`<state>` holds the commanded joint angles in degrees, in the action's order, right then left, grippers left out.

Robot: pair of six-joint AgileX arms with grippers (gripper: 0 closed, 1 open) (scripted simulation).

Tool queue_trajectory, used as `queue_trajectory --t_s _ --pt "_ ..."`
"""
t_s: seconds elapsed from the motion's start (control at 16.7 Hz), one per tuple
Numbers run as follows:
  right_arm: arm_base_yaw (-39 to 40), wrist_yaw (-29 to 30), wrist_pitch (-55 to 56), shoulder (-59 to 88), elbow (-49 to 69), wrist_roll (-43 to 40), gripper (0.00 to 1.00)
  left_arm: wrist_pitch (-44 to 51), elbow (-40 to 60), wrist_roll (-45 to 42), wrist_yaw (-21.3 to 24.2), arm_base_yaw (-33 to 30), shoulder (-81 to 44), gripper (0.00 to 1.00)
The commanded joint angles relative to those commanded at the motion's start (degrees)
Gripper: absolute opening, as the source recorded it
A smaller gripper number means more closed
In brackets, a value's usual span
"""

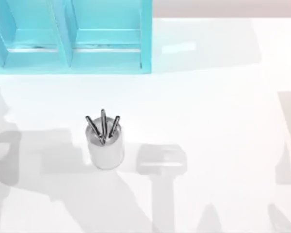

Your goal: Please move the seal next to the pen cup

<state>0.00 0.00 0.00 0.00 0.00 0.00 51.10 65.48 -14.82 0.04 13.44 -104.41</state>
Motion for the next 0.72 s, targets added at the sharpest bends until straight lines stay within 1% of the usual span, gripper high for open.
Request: queue_trajectory --t_s 0.54,0.6,0.72 --pt "0.00 0.00 0.00 0.00 0.00 0.00 1.00 0.00 0.00 0.00 0.00 0.00 0.00 0.02" --pt "0.00 0.00 0.00 0.00 0.00 0.00 1.00 0.00 0.00 0.00 0.00 0.00 0.00 0.00" --pt "0.00 0.00 0.00 0.00 0.00 0.00 1.00 0.00 0.00 0.00 0.00 0.00 0.00 0.00"
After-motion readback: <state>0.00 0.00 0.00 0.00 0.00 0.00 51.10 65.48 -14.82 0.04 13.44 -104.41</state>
